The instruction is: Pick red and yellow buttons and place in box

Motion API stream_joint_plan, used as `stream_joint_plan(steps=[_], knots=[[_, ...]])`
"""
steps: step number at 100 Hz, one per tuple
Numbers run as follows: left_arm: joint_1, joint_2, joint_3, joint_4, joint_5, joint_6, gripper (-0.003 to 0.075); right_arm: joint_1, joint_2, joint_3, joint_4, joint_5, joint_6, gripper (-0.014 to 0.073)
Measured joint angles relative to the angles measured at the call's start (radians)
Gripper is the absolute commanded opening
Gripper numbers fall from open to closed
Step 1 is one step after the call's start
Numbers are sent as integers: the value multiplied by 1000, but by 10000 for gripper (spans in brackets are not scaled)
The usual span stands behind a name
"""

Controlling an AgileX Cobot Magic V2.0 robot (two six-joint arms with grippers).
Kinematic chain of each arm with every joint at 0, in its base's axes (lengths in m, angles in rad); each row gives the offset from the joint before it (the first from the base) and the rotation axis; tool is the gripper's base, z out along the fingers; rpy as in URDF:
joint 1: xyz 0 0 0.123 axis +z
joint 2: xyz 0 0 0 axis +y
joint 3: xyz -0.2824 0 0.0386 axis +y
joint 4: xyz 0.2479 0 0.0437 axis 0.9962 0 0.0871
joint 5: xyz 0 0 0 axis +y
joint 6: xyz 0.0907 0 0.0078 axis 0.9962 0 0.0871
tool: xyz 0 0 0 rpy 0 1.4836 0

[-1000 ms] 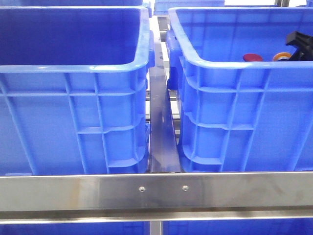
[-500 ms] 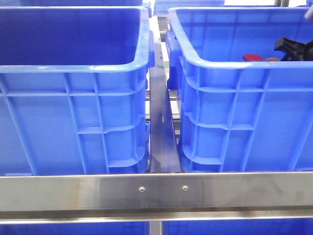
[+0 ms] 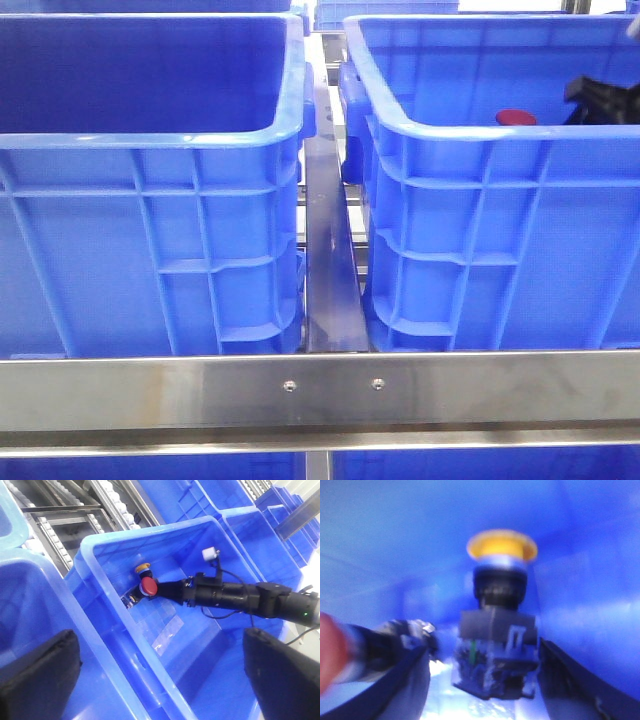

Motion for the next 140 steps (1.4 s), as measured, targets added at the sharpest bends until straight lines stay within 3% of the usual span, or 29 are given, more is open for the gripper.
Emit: stream_joint_plan(steps=[17, 28, 35, 42, 51, 61, 88, 140], knots=[[0, 0, 0, -10, -1, 0, 619, 0, -55, 0, -41, -21, -4, 451], [0, 0, 0, -13, -1, 2, 608, 0, -99, 0, -90, -45, -4, 317], [0, -2, 0, -13, -3, 15, 556, 0, -127, 0, -126, -45, -4, 201], [0, -6, 0, -13, -8, 22, 454, 0, -155, 0, -155, -35, -4, 78], [0, -21, 0, 6, -27, 26, 249, 0, -193, 10, -169, -18, -4, -66], [0, -46, 0, 43, -40, 27, -22, 0, -244, 37, -177, -16, -4, -60], [-6, -148, 95, 132, -108, 28, -20, 0, -414, 162, -183, -40, -4, -60], [-90, -514, 539, 287, -552, 32, -20, 0, -814, 385, -185, -162, -8, -60]])
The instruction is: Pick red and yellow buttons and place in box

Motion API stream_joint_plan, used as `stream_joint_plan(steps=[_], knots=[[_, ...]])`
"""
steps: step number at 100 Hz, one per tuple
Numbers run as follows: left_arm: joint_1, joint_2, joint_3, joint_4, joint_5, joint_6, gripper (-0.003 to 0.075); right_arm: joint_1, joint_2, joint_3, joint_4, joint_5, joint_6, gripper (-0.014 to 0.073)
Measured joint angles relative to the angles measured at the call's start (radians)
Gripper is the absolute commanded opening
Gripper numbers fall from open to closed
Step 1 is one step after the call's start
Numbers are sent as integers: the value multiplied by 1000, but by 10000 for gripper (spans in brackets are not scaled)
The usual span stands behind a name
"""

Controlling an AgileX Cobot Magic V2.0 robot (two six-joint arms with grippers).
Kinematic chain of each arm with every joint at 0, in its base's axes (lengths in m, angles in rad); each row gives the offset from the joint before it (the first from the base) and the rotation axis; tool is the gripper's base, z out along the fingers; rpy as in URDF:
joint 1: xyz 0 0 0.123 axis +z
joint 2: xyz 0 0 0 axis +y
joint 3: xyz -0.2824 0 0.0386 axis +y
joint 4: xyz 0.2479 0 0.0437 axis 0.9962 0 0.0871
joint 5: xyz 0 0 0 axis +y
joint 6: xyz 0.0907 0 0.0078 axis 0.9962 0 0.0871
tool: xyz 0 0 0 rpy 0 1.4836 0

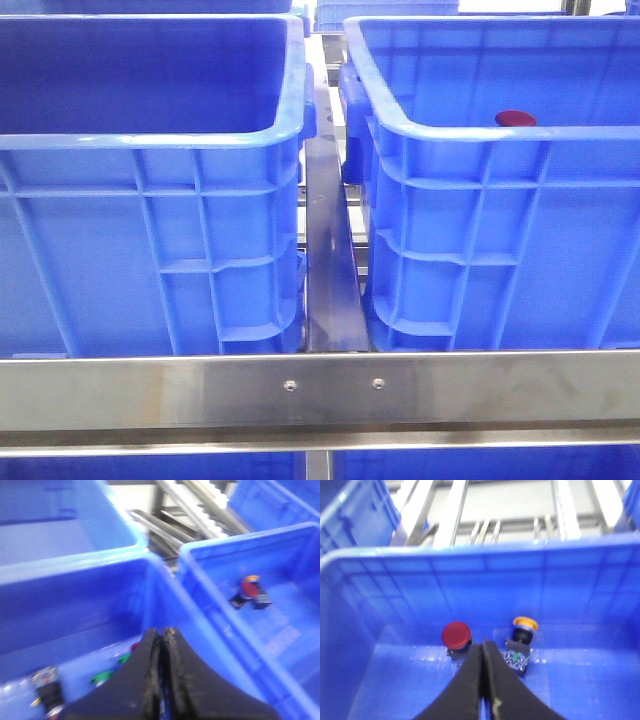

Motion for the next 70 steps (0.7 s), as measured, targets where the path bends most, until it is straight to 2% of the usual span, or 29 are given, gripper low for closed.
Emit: stream_joint_plan(steps=[37, 70], knots=[[-64, -268, 309, 43, -273, 1, -20, 84, -232, 184, -3, -33, -30, -60], [-65, -547, 518, 70, -324, 14, -20, 96, -602, 372, -5, -56, -34, -60]])
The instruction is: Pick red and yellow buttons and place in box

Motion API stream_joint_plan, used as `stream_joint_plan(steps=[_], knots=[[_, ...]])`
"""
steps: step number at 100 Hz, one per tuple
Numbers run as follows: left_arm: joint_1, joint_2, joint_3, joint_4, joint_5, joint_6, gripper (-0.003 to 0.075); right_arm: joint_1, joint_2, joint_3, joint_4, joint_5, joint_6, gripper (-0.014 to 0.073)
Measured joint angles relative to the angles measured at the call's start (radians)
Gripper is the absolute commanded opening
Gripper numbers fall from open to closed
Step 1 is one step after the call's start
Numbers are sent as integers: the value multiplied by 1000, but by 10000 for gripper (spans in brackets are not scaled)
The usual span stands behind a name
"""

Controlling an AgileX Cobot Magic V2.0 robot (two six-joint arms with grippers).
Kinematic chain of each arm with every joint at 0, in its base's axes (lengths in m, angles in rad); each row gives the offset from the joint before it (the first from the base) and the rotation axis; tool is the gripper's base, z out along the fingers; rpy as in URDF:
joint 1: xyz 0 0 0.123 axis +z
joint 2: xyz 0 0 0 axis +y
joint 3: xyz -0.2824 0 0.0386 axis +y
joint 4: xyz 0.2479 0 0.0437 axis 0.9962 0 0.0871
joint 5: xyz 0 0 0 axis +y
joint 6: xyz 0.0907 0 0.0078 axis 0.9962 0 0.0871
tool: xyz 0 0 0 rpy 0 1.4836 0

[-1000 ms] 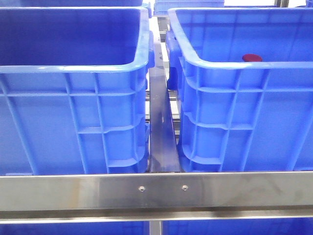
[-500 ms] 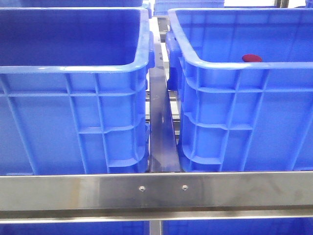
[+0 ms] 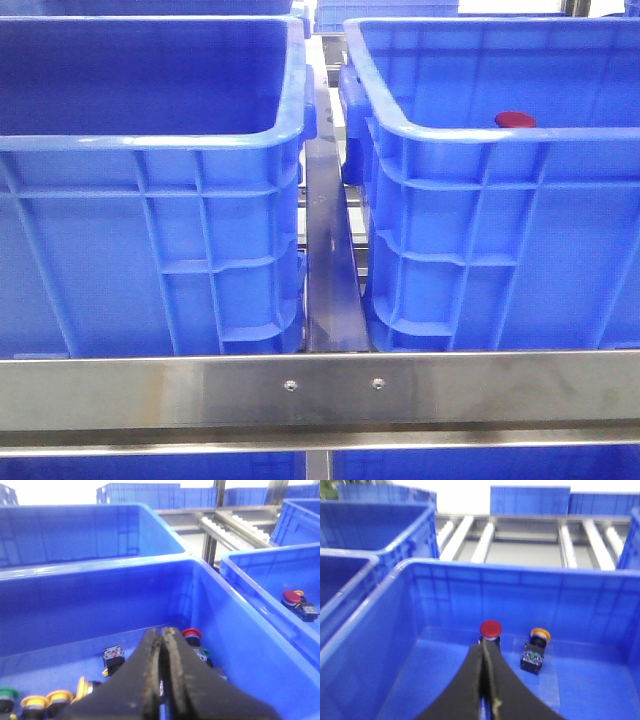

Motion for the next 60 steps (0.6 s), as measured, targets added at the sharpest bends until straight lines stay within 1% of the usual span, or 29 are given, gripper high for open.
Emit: stream_joint_plan(steps=[18, 28, 39, 60], knots=[[-2, -134, 90, 0, 0, 4, -20, 0, -195, 85, 0, 13, -2, -60], [-2, -194, 119, 0, 0, 4, -20, 0, -264, 120, 0, 17, -2, -60], [-2, -222, 136, 0, 0, 4, -20, 0, -296, 131, 0, 20, -2, -60], [-2, -226, 140, 0, 0, 4, -20, 0, -298, 132, 0, 22, -6, -60]])
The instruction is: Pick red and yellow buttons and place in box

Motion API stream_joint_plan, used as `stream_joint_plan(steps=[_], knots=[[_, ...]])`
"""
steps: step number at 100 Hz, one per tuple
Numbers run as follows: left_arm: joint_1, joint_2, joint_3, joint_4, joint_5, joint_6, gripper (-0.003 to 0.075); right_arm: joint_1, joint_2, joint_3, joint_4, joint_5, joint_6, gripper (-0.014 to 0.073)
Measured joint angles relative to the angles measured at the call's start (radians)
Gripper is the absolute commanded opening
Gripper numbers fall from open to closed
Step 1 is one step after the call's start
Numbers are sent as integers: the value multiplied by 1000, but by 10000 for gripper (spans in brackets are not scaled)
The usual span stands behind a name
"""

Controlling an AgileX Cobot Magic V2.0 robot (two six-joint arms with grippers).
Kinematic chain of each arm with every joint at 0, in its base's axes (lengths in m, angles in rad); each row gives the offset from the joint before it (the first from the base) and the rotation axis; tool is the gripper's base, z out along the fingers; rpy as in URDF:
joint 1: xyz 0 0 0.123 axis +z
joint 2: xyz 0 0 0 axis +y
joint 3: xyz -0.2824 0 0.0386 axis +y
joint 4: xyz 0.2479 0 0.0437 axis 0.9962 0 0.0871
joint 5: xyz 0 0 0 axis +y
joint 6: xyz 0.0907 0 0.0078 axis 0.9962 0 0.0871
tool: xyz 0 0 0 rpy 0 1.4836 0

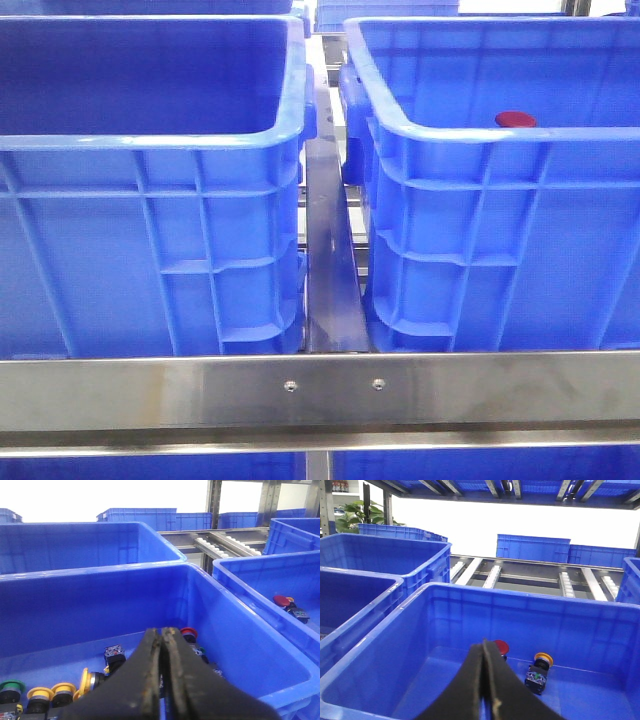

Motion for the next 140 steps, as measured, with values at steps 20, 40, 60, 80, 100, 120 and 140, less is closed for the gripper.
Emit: stream_joint_plan(steps=[20, 40, 60, 80, 100, 120, 140], knots=[[0, 0, 0, 0, 0, 0, -20, 0, 0, 0, 0, 1, 0, -60], [0, 0, 0, 0, 0, 0, -20, 0, 0, 0, 0, 2, 0, -60], [0, 0, 0, 0, 0, 0, -20, 0, 0, 0, 0, 2, 0, -60], [0, -2, 12, 0, -48, 0, -20, 0, 0, 0, 0, 2, 0, -60], [57, -38, 74, 171, -81, -148, -20, 0, 0, 0, 0, 6, 0, -60], [229, -136, 161, 569, -21, -531, -20, 0, 0, 0, 0, 12, -3, -60], [337, -257, 295, 653, -11, -597, -20, 0, 0, 0, 0, 18, -3, -60]])
